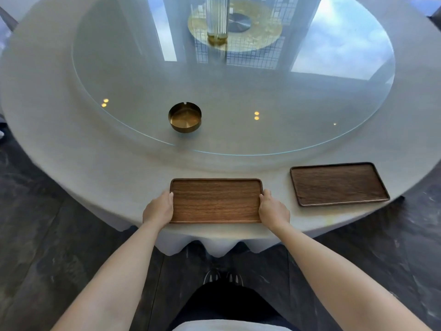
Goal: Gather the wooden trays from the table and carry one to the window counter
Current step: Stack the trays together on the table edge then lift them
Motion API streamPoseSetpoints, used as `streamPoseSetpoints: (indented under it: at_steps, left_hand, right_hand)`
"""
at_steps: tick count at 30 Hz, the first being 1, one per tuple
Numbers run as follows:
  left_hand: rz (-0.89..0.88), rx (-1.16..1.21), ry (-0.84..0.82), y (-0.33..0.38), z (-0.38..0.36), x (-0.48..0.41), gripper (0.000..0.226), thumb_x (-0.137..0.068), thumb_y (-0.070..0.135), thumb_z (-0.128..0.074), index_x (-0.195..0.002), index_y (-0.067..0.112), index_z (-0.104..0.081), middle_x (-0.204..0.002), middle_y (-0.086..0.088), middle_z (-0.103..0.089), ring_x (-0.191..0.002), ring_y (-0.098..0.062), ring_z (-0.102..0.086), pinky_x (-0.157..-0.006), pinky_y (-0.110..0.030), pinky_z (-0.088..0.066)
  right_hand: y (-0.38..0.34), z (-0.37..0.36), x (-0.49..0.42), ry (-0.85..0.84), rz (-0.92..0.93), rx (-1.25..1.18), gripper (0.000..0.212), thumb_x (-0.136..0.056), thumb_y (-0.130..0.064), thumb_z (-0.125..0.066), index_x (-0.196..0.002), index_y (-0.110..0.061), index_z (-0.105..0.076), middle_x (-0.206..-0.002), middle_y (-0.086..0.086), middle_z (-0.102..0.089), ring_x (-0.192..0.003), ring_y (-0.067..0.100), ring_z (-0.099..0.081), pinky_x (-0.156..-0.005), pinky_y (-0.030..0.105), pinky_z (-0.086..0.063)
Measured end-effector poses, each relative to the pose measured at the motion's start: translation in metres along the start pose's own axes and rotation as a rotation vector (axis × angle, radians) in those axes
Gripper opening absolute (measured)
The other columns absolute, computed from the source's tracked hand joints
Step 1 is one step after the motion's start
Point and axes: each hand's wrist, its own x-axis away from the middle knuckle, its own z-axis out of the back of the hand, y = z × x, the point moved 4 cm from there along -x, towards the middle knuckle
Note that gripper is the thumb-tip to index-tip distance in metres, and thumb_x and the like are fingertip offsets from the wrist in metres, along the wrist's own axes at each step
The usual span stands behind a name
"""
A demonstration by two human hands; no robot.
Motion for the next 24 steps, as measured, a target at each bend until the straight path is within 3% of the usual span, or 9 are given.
streamPoseSetpoints:
  at_steps: [4,8,12,15,20,24]
  left_hand:
    - [0.033,-0.013,0.019,-0.001,0.001,0.003,0.043,-0.099,0.035,-0.016,-0.100,0.007,-0.049,-0.104,-0.019,-0.062,-0.087,-0.033,-0.054,-0.072,-0.035,-0.037]
    - [0.122,0.045,0.201,0.010,0.016,0.006,0.037,-0.097,0.029,-0.019,-0.096,0.004,-0.046,-0.101,-0.019,-0.060,-0.078,-0.031,-0.051,-0.070,-0.038,-0.040]
    - [0.059,0.089,0.272,0.047,0.028,0.010,0.039,-0.096,0.031,-0.024,-0.103,0.000,-0.049,-0.107,-0.023,-0.060,-0.091,-0.040,-0.057,-0.073,-0.040,-0.041]
    - [-0.006,0.088,0.267,0.090,0.026,0.014,0.037,-0.096,0.031,-0.028,-0.102,0.001,-0.049,-0.113,-0.025,-0.059,-0.099,-0.043,-0.056,-0.079,-0.042,-0.043]
    - [-0.141,0.088,0.191,0.181,-0.003,0.028,0.037,-0.097,0.033,-0.026,-0.101,0.004,-0.048,-0.113,-0.024,-0.061,-0.101,-0.040,-0.057,-0.070,-0.038,-0.035]
    - [-0.170,0.097,0.109,0.252,-0.036,0.039,0.039,-0.096,0.036,-0.030,-0.104,0.003,-0.050,-0.120,-0.024,-0.058,-0.108,-0.040,-0.055,-0.081,-0.040,-0.042]
  right_hand:
    - [0.001,0.001,0.002,-0.024,-0.019,-0.017,0.030,-0.099,-0.030,-0.017,-0.101,-0.010,-0.040,-0.098,0.018,-0.065,-0.083,0.034,-0.057,-0.063,0.035,-0.035]
    - [0.005,0.009,0.003,-0.035,0.006,-0.036,0.033,-0.099,-0.036,-0.018,-0.088,-0.011,-0.038,-0.098,0.018,-0.065,-0.088,0.036,-0.059,-0.066,0.037,-0.039]
    - [0.022,0.030,0.001,0.049,-0.023,-0.059,0.043,-0.098,-0.040,-0.019,-0.099,-0.006,-0.046,-0.098,0.019,-0.065,-0.089,0.037,-0.060,-0.067,0.038,-0.040]
    - [0.049,0.054,-0.004,0.113,-0.050,-0.084,0.042,-0.098,-0.041,-0.020,-0.101,-0.006,-0.043,-0.103,0.023,-0.064,-0.095,0.041,-0.059,-0.066,0.038,-0.034]
    - [0.120,0.101,-0.015,0.199,-0.105,-0.123,0.041,-0.097,-0.041,-0.021,-0.103,-0.006,-0.041,-0.102,0.024,-0.065,-0.095,0.042,-0.059,-0.067,0.039,-0.034]
    - [0.185,0.132,-0.023,0.223,-0.134,-0.124,0.040,-0.098,-0.040,-0.022,-0.104,-0.005,-0.040,-0.101,0.022,-0.064,-0.092,0.040,-0.059,-0.066,0.039,-0.035]
